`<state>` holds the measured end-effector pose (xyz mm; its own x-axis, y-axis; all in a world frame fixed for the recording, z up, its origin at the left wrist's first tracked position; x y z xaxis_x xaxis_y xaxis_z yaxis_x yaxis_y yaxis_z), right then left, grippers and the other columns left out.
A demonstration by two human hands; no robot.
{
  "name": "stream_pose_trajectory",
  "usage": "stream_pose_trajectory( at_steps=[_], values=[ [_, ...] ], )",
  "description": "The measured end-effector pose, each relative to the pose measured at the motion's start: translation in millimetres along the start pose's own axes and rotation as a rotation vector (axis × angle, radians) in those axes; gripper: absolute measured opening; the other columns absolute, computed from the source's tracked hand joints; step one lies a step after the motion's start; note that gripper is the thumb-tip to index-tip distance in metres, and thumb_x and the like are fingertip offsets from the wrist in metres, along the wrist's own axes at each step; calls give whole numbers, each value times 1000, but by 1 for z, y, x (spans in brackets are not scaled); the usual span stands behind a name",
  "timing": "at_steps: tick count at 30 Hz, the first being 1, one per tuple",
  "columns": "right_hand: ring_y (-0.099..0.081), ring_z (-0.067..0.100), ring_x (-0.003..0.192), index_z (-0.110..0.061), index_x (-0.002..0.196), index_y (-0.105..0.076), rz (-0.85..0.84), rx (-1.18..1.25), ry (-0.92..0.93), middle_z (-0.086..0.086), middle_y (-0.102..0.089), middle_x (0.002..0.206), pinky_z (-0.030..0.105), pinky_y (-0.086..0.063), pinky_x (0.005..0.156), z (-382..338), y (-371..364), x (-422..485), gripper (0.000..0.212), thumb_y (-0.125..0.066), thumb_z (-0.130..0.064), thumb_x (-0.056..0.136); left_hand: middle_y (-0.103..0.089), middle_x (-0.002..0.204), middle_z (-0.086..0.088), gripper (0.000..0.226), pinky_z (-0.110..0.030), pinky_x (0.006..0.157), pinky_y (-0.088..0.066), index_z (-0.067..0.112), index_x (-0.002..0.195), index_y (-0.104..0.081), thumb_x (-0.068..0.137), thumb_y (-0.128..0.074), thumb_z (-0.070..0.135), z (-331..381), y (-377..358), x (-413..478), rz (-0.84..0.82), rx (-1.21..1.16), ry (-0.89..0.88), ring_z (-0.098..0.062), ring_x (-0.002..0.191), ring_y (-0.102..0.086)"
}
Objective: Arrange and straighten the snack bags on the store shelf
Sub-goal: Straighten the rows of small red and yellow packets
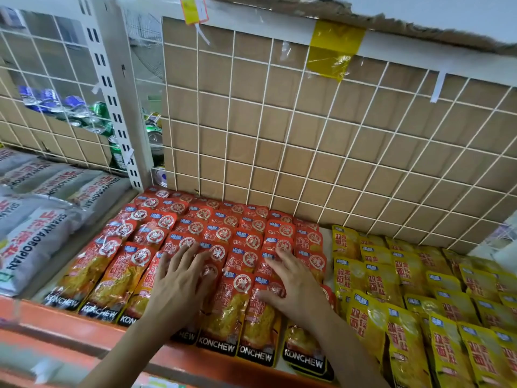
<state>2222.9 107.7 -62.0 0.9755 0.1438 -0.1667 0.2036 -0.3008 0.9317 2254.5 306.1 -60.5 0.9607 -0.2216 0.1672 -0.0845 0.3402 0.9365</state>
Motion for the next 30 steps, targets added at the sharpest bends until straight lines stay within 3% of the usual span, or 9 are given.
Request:
stream_pose_trajectory(
  at_steps=[5,12,16,21,23,26,30],
  values=[
    [4,12,143,-39,144,-16,-9,29,-11,-8,3,156,37,-1,114,-2,0,1,85,-30,-77,69,-48,140,-4,70,-43,111,-13,25,119,-54,90,-4,63,0,-4,-3,-24,30,-31,-25,132,-39],
    [3,13,143,-46,139,-28,16,56,15,-7,2,156,38,-2,114,-4,1,-1,84,-20,-81,63,-56,131,-5,56,-42,106,-17,27,115,-54,94,-13,57,3,-3,-5,-10,100,-68,-25,124,-49],
    [2,13,143,-47,136,-33,40,48,27,-9,0,156,39,-1,114,-8,4,-1,85,-18,-84,62,-56,131,-4,55,-51,107,-31,26,115,-54,94,-14,56,4,-2,-5,-3,98,-62,-25,125,-49],
    [-3,11,142,-38,141,-30,73,51,20,-9,-7,156,38,-4,115,-12,7,-3,96,-12,-88,60,-51,136,-3,63,-42,108,-17,23,130,-47,94,-10,58,28,1,-7,-28,113,-229,-23,129,-43],
    [-4,11,142,-37,143,-23,78,60,-3,-9,-7,156,37,-6,115,-8,4,-3,93,-20,-86,64,-48,139,-2,62,-38,108,-14,24,134,-44,94,-12,59,46,-4,-12,-55,143,-339,-20,132,-38],
    [-3,11,143,-35,146,-15,65,52,-49,-9,-4,156,34,-6,114,-1,1,-2,91,-35,-78,68,-46,141,-1,70,-40,105,-18,23,135,-46,89,-18,68,64,-18,-21,-113,201,-436,-19,133,-38],
    [-5,12,143,-32,146,-16,28,63,-52,-9,-4,156,33,-7,114,2,1,-2,101,-33,-83,61,-47,140,-1,78,-42,103,-18,22,135,-46,83,-26,76,69,-28,-22,-141,229,-467,-19,129,-44]
  ],
)
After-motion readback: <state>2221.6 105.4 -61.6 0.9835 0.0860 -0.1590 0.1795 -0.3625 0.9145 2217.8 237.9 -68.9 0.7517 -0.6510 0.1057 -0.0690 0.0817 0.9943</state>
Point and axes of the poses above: each hand's wrist, its own x-axis towards the middle knuckle, its own y-axis out of the back of the hand, z = x × y, the point moved 10 cm from there along x, towards the middle knuckle
